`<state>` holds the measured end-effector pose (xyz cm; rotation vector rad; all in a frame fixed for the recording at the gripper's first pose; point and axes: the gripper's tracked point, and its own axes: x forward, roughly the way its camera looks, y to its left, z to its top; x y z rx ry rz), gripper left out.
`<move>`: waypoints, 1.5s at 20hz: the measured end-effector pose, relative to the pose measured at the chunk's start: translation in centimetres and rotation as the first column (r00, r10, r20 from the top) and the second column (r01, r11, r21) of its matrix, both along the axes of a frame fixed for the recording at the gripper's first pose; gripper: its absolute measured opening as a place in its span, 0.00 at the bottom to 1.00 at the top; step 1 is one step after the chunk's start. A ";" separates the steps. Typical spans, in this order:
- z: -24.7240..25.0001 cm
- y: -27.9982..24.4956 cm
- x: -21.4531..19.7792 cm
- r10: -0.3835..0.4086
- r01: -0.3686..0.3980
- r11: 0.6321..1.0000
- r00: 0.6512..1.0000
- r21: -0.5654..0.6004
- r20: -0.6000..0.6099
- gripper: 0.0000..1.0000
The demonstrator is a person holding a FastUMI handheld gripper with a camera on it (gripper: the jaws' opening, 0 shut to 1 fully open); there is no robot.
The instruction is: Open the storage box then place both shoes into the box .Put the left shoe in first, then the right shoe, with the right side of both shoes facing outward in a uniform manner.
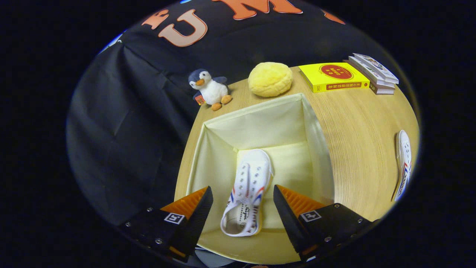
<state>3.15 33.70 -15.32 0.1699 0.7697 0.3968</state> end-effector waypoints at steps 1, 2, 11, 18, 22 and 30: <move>1.2 -0.9 0.0 0.004 -0.004 1.000 1.000 -0.006 0.029 0.98; 2.2 -1.5 -0.1 0.013 -0.013 1.000 0.998 -0.005 0.054 0.99; 7.2 -15.5 0.5 -0.085 0.085 0.996 0.984 0.006 0.159 0.98; 3.3 -32.5 1.2 -0.278 0.293 0.952 0.949 -0.091 0.146 0.98; 0.3 -39.2 1.2 -0.344 0.353 0.930 0.934 -0.104 0.098 0.98; -6.7 -44.3 1.2 -0.364 0.353 0.917 0.931 -0.185 -0.030 0.97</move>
